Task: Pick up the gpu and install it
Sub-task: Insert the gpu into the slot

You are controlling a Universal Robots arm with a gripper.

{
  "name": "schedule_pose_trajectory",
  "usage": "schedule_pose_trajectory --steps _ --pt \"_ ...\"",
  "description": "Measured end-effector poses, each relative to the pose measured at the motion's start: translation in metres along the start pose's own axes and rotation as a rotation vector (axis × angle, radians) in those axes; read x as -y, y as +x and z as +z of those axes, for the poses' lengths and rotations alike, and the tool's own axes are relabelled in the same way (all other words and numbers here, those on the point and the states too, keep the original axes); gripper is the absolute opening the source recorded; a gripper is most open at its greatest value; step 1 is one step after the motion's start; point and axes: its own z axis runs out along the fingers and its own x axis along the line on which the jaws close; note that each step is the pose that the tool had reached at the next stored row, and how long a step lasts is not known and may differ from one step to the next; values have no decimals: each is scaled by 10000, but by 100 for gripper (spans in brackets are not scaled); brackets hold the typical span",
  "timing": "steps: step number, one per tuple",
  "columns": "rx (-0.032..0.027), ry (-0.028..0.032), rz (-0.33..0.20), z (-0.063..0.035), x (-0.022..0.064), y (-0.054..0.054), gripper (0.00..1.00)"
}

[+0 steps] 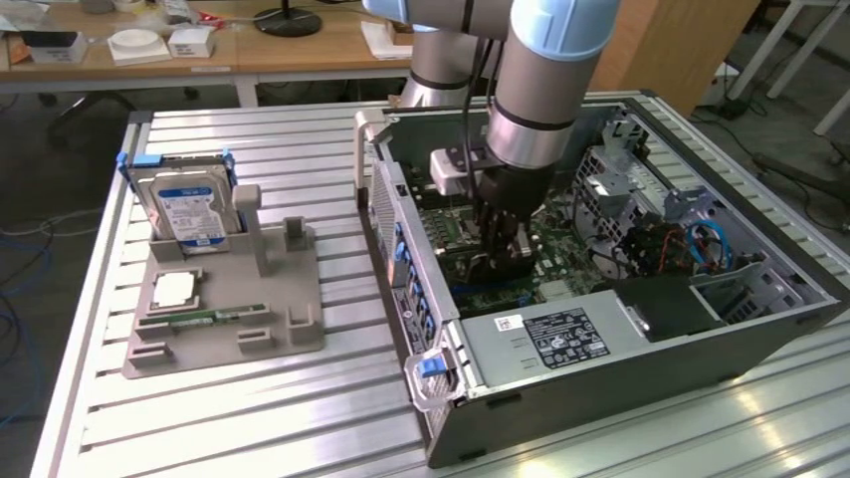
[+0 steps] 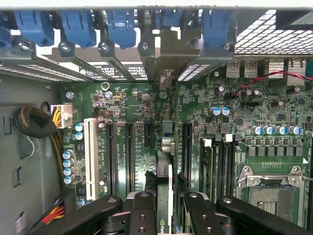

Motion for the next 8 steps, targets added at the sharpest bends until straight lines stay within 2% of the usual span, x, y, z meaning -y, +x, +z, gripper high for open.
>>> schedule_pose_trajectory --steps 8 --pt "0 0 1 42 -3 0 27"
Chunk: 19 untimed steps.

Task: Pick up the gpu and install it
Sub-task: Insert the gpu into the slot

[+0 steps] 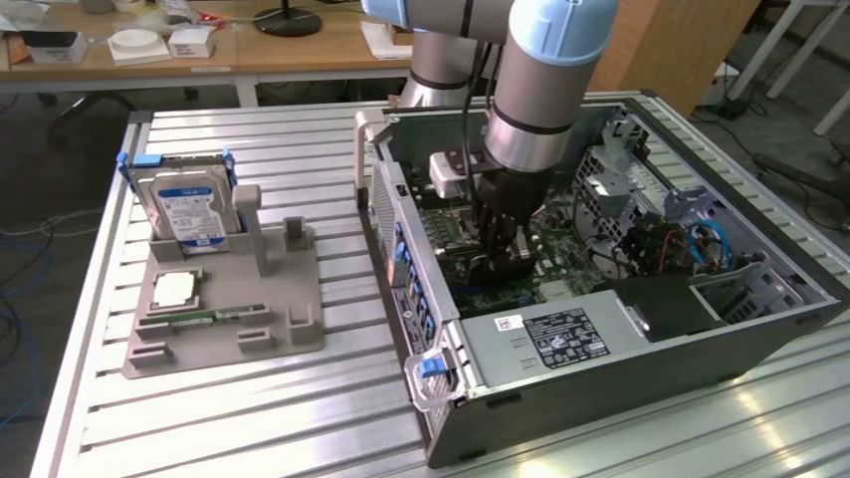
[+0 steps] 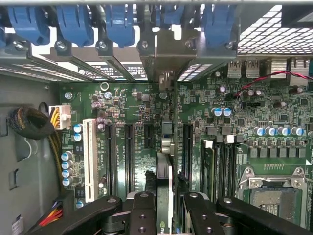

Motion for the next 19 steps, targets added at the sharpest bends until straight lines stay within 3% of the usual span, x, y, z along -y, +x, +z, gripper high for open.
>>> schedule_pose_trajectory --steps 14,15,19 --pt "2 2 0 15 0 0 27" --pt "11 2 0 15 -1 0 27" --pt "138 0 3 -5 -4 0 27"
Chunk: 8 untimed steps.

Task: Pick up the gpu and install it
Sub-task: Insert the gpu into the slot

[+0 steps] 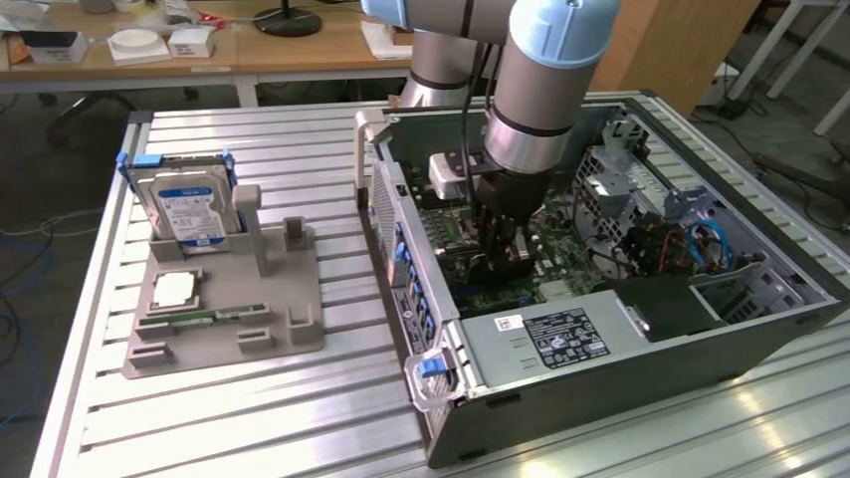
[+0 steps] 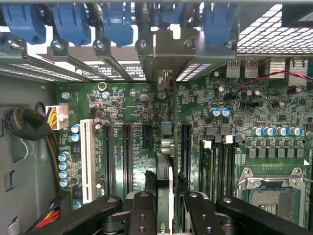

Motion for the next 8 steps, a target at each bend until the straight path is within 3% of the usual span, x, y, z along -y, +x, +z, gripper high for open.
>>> schedule_pose_trajectory --steps 8 --pt "15 -2 -1 -37 1 0 27"
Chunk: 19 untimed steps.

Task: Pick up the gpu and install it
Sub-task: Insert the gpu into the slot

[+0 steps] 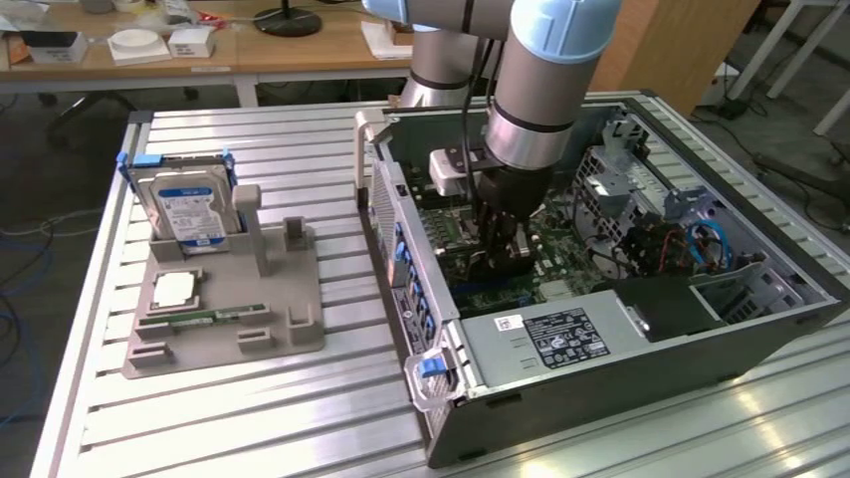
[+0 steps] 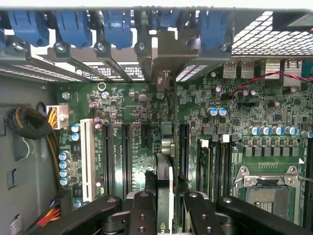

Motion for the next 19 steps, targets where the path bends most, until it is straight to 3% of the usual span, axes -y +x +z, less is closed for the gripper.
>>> schedule_pose_trajectory --steps 19 --pt "37 0 59 -28 1 35 27"
